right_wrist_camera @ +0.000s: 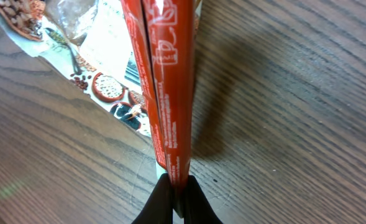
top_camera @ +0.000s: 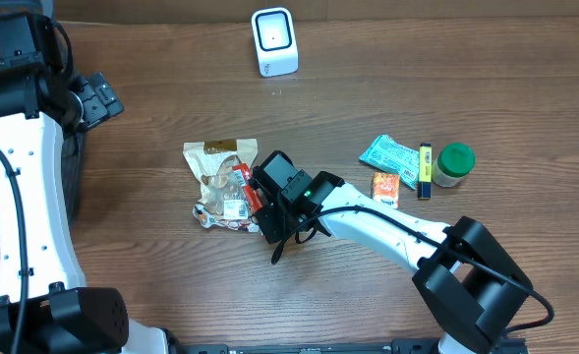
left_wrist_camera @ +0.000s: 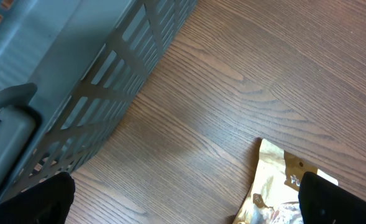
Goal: Scan the item barcode
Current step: 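Pull the Nescafe stick out of the bundle toward the right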
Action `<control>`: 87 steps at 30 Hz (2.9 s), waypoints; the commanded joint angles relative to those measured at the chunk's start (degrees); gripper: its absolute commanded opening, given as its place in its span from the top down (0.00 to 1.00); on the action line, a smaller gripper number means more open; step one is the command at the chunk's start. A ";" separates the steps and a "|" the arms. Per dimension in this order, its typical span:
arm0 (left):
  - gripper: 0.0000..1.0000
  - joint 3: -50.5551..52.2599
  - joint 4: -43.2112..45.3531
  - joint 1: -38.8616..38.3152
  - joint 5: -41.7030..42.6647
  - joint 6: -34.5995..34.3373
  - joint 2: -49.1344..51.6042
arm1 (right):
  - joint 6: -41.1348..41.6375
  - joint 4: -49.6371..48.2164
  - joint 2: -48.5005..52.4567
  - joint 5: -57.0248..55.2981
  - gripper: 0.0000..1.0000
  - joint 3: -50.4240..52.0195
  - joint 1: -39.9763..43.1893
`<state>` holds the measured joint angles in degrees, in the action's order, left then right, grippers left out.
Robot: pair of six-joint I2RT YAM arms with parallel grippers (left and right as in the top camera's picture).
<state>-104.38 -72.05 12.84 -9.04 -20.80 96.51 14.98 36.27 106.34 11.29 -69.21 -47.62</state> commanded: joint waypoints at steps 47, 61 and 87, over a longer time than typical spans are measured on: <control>0.48 0.79 -8.09 -17.79 38.51 20.37 -0.57 | -1.40 -16.28 -1.22 66.47 0.96 -1.16 16.15; 0.57 0.83 -7.45 -18.18 38.45 19.06 0.55 | 10.80 -32.94 -1.22 69.85 0.96 -1.16 16.15; 0.96 0.83 -7.50 -18.43 40.17 14.95 1.86 | 10.71 -36.76 -1.22 69.31 0.54 -1.16 16.65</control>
<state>-104.09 -79.66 -5.28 29.21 -3.60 97.84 25.71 0.16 106.34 79.99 -69.30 -31.79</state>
